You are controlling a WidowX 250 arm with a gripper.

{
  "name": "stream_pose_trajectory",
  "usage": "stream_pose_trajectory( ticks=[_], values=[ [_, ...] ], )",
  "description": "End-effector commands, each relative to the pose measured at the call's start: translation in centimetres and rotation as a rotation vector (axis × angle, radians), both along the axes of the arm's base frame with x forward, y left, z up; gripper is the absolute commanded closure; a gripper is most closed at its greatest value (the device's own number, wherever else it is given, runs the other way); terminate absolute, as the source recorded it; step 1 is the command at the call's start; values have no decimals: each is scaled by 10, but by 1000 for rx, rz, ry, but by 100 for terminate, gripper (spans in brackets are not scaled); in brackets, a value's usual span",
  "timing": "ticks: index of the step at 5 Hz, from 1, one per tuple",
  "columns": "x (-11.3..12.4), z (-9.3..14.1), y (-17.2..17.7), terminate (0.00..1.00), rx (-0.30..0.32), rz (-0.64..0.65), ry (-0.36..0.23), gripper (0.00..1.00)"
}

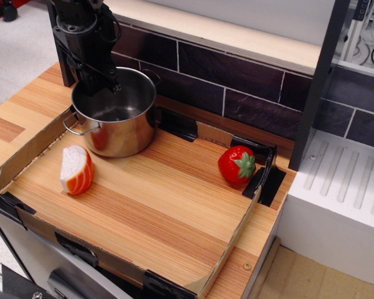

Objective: Topple metal pot

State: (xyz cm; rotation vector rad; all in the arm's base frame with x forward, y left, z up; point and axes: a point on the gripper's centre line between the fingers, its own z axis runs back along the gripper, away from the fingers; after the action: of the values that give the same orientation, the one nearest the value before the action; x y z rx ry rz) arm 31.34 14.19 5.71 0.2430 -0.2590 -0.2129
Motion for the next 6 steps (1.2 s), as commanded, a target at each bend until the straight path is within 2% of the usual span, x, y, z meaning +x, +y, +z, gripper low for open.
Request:
stream_pose_trajectory(
  ticks=[1,3,4,5,6],
  values=[
    [8,45,-16,0,-4,-6,-115,100],
    [-18,70,-55,0,-15,-91,-142,100],
    [-34,73,-71,0,40,-156,-187,100],
    [-53,63,-82,0,208,-223,-264,100],
    [-59,56,-87,0,344,-264,-304,100]
  ],
)
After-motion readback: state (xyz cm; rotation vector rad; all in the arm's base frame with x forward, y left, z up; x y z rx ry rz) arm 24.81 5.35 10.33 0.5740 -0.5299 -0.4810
